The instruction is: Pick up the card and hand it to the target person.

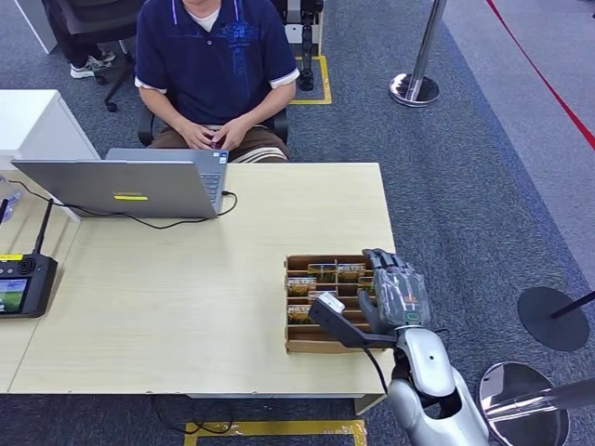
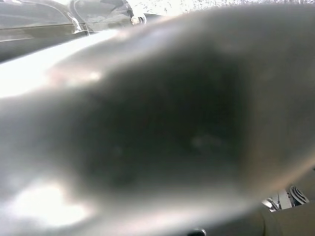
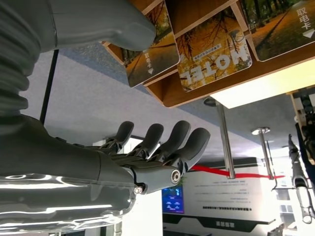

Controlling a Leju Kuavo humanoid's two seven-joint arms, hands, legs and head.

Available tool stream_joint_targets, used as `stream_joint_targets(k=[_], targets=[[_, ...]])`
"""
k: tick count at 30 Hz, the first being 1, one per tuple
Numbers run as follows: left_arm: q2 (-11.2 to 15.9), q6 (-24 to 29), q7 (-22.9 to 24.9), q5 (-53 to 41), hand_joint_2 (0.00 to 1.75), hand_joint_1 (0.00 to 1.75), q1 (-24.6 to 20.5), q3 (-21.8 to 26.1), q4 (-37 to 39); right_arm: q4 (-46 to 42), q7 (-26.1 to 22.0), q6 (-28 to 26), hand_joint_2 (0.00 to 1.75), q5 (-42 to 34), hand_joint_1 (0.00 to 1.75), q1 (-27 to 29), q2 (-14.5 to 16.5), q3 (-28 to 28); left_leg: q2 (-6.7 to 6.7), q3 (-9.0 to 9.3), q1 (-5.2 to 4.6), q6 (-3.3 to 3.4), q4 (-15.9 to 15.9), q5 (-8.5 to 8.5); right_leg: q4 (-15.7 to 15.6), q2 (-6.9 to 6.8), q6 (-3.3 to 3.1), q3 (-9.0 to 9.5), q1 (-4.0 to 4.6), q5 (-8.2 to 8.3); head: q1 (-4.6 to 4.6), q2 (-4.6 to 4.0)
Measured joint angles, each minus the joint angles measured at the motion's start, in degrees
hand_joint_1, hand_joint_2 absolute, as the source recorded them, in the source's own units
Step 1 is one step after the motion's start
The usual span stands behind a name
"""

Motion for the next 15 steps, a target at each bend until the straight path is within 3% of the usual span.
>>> stream_joint_targets(k=[6,10,15], targets=[[0.02,0.00,0.00,-0.01,0.00,0.00,0.00,0.00,0.00,0.19,0.08,-0.02,1.75,-0.04,0.69,-0.42,0.00,-0.02,0.00,0.00,0.00,0.00,0.00,0.00,0.00,0.00,0.00,0.00,0.00,0.00,0.00,0.00],[0.02,0.00,-0.01,-0.01,0.00,0.00,0.00,0.00,0.00,0.19,0.09,-0.05,1.75,-0.07,0.94,-0.57,0.00,-0.02,0.00,0.01,0.00,0.00,0.00,0.00,0.00,0.00,0.00,0.00,0.00,0.00,0.00,0.00],[0.02,0.00,-0.01,-0.01,0.00,0.00,0.00,0.00,0.00,0.19,0.16,-0.06,1.75,-0.17,1.05,-0.59,0.00,-0.02,0.00,0.01,0.00,0.00,0.00,0.00,0.00,0.00,0.00,0.00,0.00,0.00,0.00,0.00]])
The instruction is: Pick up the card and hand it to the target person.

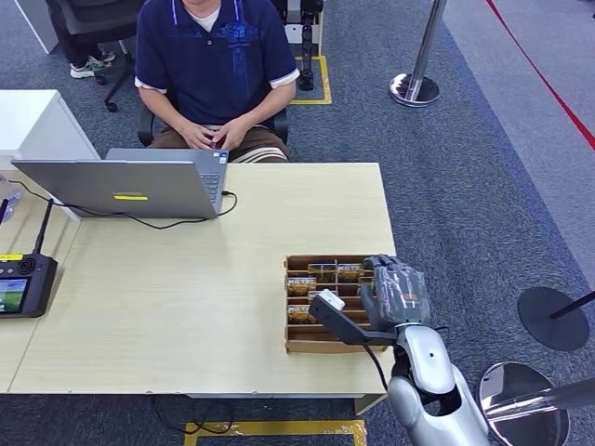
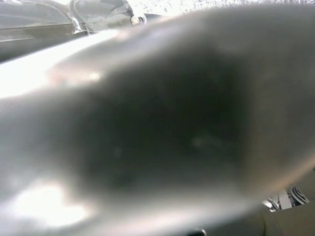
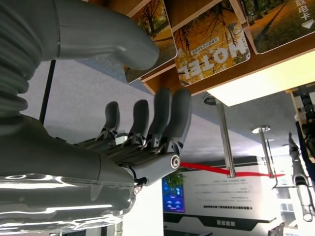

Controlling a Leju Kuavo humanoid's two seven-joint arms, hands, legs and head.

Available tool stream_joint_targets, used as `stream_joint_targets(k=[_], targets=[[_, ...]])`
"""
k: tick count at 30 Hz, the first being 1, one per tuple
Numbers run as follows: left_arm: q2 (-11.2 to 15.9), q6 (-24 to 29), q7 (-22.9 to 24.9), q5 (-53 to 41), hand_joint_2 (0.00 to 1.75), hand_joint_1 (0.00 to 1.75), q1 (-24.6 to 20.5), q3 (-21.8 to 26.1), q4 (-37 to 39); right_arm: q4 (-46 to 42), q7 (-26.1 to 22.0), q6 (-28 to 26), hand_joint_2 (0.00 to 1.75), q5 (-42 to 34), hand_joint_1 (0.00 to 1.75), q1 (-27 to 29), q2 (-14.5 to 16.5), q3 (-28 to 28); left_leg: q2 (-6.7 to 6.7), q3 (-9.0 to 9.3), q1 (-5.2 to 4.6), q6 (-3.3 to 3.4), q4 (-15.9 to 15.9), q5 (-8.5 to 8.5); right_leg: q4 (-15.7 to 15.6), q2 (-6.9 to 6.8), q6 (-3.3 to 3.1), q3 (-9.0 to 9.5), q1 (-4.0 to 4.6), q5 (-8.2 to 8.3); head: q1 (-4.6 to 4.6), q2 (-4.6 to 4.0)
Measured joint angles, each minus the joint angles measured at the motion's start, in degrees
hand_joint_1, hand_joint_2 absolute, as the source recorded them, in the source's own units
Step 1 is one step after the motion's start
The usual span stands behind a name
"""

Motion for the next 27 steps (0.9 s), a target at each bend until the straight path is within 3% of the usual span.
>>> stream_joint_targets(k=[19,27], targets=[[0.00,0.00,0.09,0.00,0.00,0.00,0.00,0.00,0.00,1.00,0.10,0.10,1.75,-0.50,1.00,-0.01,-0.02,0.00,0.00,0.00,0.00,0.00,0.00,0.00,0.00,0.00,0.00,0.00,0.00,0.00,0.00,0.00],[0.00,0.00,0.08,-0.01,0.00,0.00,0.00,0.00,0.00,1.37,0.10,0.11,1.75,-0.64,0.60,-0.01,-0.14,0.00,0.00,0.00,0.00,0.00,0.00,0.00,0.00,0.00,0.00,0.00,0.00,0.00,0.00,0.00]])
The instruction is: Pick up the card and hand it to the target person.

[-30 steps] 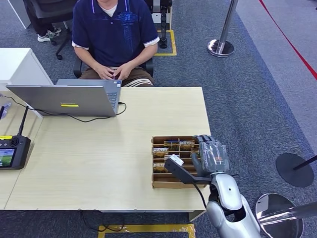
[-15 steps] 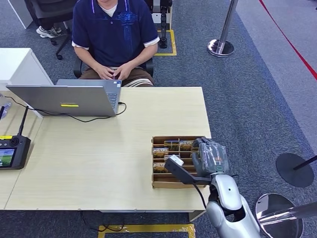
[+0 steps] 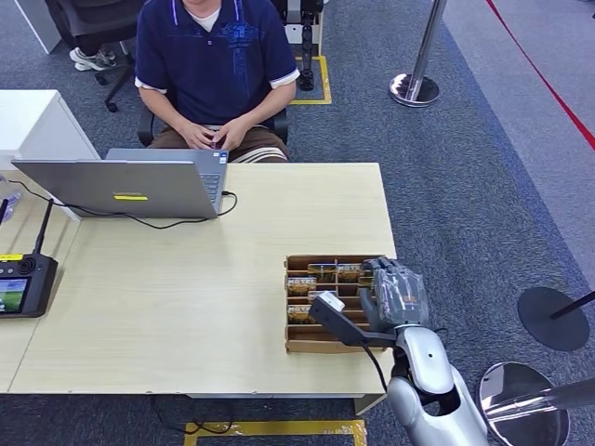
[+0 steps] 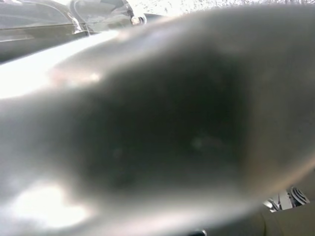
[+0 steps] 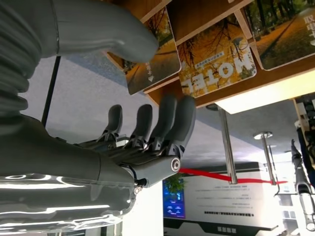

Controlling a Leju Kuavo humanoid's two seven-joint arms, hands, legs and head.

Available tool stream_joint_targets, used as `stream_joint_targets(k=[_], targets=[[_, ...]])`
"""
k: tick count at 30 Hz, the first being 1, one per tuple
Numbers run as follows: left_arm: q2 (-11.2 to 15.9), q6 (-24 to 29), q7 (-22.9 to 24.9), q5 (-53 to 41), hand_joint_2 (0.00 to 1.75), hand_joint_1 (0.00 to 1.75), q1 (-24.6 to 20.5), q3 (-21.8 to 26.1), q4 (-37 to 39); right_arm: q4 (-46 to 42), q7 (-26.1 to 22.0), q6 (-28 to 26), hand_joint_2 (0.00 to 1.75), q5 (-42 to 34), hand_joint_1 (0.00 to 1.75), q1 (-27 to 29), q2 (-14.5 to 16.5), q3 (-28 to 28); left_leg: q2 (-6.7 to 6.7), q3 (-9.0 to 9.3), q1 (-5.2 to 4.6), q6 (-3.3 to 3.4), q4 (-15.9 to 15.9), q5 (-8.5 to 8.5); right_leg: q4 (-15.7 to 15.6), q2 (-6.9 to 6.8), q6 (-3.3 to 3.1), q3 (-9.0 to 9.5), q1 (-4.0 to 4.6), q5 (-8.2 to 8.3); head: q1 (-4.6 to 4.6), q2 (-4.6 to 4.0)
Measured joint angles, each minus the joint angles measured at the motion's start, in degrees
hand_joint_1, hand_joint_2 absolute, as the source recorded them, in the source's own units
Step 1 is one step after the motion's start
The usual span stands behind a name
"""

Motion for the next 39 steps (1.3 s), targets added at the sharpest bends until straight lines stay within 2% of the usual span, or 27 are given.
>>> stream_joint_targets(k=[13,21,26,30,35,39], targets=[[0.00,-0.03,0.16,-0.02,0.00,0.00,0.00,0.00,0.00,0.07,0.00,0.00,1.75,-0.02,0.51,0.09,-0.10,0.00,0.00,0.00,0.00,0.00,0.00,0.00,0.00,0.00,0.00,0.00,0.00,0.00,0.00,0.00],[0.00,-0.17,0.32,-0.02,0.00,0.00,0.00,0.00,0.00,0.07,0.08,0.11,1.75,-0.02,0.72,0.02,-0.10,-0.02,0.00,0.00,0.00,0.00,0.00,0.00,0.00,0.00,0.00,0.00,0.00,0.00,0.00,0.00],[0.00,-0.17,0.34,-0.02,0.00,0.00,0.00,0.00,0.00,0.08,0.15,0.13,1.75,-0.31,0.77,-0.06,-0.10,-0.02,0.00,0.00,0.00,0.00,0.00,0.00,0.00,0.00,0.00,0.00,0.00,0.00,0.00,0.00],[0.00,-0.17,0.34,-0.02,0.00,0.00,0.00,0.00,0.00,0.28,0.15,0.12,1.75,-0.42,0.98,-0.18,-0.10,-0.02,0.00,0.00,0.00,0.00,0.00,0.00,0.00,0.00,0.00,0.00,0.00,0.00,0.00,0.00],[0.00,-0.17,0.32,-0.02,0.00,0.00,0.00,0.00,0.00,0.67,0.15,0.10,1.75,-0.61,0.87,-0.25,-0.10,-0.02,0.00,0.00,0.00,0.00,0.00,0.00,0.00,0.00,0.00,0.00,0.00,0.00,0.00,0.00],[0.00,-0.17,0.30,-0.02,0.00,0.00,0.00,0.00,0.00,0.98,0.15,0.09,1.75,-0.69,0.87,-0.25,-0.10,-0.02,0.00,0.00,0.00,0.00,0.00,0.00,0.00,0.00,0.00,0.00,0.00,0.00,0.00,0.00]])
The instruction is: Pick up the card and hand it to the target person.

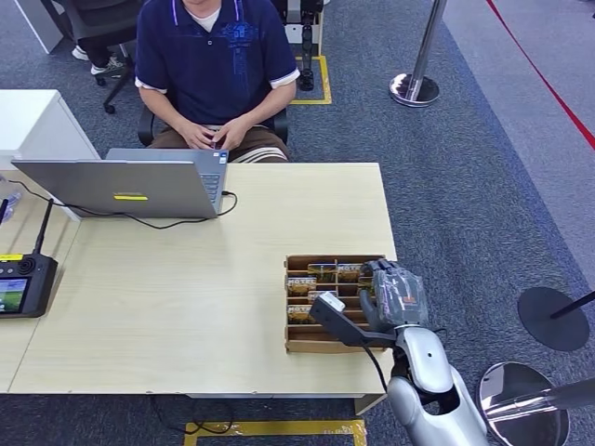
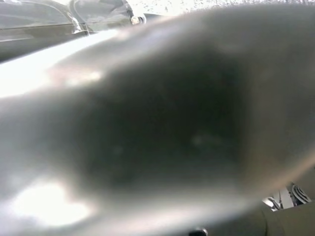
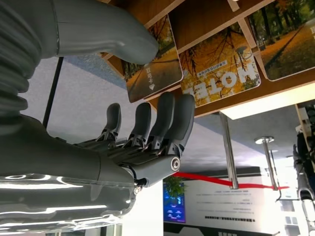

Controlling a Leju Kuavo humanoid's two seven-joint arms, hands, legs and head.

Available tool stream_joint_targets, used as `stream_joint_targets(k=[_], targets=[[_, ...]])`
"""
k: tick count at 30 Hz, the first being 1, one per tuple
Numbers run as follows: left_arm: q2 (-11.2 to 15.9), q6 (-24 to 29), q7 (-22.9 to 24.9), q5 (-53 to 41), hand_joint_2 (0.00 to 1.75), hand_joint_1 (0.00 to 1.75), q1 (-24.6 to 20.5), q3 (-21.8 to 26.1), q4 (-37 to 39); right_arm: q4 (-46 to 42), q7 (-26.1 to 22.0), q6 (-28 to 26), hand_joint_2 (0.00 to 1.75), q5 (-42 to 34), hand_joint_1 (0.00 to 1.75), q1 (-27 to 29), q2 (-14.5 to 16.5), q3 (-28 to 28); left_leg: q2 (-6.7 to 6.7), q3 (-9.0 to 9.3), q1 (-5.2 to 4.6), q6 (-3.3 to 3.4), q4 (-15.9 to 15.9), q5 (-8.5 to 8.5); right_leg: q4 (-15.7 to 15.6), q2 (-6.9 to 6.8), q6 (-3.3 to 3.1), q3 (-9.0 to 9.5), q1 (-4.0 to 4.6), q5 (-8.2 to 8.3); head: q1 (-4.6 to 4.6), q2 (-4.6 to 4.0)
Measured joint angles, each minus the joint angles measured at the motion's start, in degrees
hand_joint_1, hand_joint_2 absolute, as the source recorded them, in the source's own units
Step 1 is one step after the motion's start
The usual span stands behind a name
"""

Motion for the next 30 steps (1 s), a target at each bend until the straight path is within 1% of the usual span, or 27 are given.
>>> stream_joint_targets(k=[2,6,8,22,27,30], targets=[[0.00,0.00,-0.03,0.00,0.00,0.00,0.00,0.00,0.00,0.04,0.00,0.00,1.75,0.00,0.89,0.00,0.00,0.00,0.00,0.00,0.00,0.00,0.00,0.00,0.00,0.00,0.00,0.00,0.00,0.00,0.00,0.00],[0.00,-0.04,-0.29,0.00,0.00,0.00,0.00,0.00,0.00,0.18,0.00,0.00,1.75,0.00,0.81,-0.02,0.00,-0.01,0.00,0.00,0.00,0.00,0.00,0.00,0.00,0.00,0.00,0.00,0.00,0.00,0.00,0.00],[0.00,-0.09,-0.36,0.00,0.00,0.00,0.00,0.00,0.00,0.37,0.00,0.00,1.75,0.00,0.80,-0.03,0.00,-0.02,0.00,0.00,0.00,0.00,0.00,0.00,0.00,0.00,0.00,0.00,0.00,0.00,0.00,0.00],[0.02,-0.26,-0.43,0.03,0.00,0.00,0.00,0.02,0.00,0.95,-0.34,0.02,1.75,-0.57,1.00,-0.27,-0.02,-0.04,0.00,0.00,0.00,0.00,0.00,0.00,0.00,0.00,0.00,0.00,0.00,0.00,0.00,0.00],[0.02,-0.24,-0.38,0.07,0.00,0.00,0.00,0.03,0.00,1.50,-0.50,0.02,1.75,-0.78,0.92,-0.47,-0.02,-0.04,0.00,0.00,0.00,0.00,0.00,0.00,0.00,0.00,0.00,0.00,0.00,0.00,0.00,0.00],[0.02,-0.24,-0.37,0.07,0.00,0.00,0.00,0.03,0.00,1.77,-0.50,0.02,1.75,-0.85,0.93,-0.51,-0.02,-0.04,0.00,0.00,0.00,0.00,0.00,0.00,0.00,0.00,0.00,0.00,0.00,0.00,0.00,0.00]])
